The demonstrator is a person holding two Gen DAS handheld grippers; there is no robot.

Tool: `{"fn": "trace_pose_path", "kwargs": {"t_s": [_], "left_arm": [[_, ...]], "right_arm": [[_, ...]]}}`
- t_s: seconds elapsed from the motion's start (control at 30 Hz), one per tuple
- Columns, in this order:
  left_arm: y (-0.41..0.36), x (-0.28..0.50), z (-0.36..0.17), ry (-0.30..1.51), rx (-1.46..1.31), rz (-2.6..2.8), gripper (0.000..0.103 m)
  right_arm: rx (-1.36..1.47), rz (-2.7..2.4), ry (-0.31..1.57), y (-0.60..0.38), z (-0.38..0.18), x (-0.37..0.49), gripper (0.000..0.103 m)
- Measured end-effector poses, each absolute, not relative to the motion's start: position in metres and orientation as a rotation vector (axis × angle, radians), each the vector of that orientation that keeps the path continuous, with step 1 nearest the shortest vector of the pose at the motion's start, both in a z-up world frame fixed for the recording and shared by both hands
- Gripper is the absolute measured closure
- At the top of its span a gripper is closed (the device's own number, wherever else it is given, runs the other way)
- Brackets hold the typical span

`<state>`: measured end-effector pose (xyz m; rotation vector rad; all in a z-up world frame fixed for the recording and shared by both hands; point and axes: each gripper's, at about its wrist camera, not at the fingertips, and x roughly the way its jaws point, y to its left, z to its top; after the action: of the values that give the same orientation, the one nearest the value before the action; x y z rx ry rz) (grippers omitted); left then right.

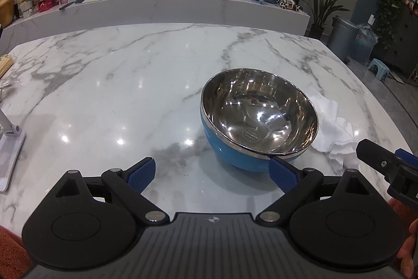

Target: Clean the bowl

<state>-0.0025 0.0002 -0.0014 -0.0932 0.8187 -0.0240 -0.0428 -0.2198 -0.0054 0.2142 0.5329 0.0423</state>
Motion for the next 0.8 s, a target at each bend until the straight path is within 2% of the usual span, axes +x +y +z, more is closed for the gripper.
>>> {"fn": "trace_pose_path", "kwargs": {"t_s": [0.8], "left_arm": [[0.0007,0.0015,-0.0053,0.846,-0.085,-0.034,0.009]], "right_arm": [[0.213,0.038,0.543,-0.2206,-0.0076,-0.0401,0.001]]}}
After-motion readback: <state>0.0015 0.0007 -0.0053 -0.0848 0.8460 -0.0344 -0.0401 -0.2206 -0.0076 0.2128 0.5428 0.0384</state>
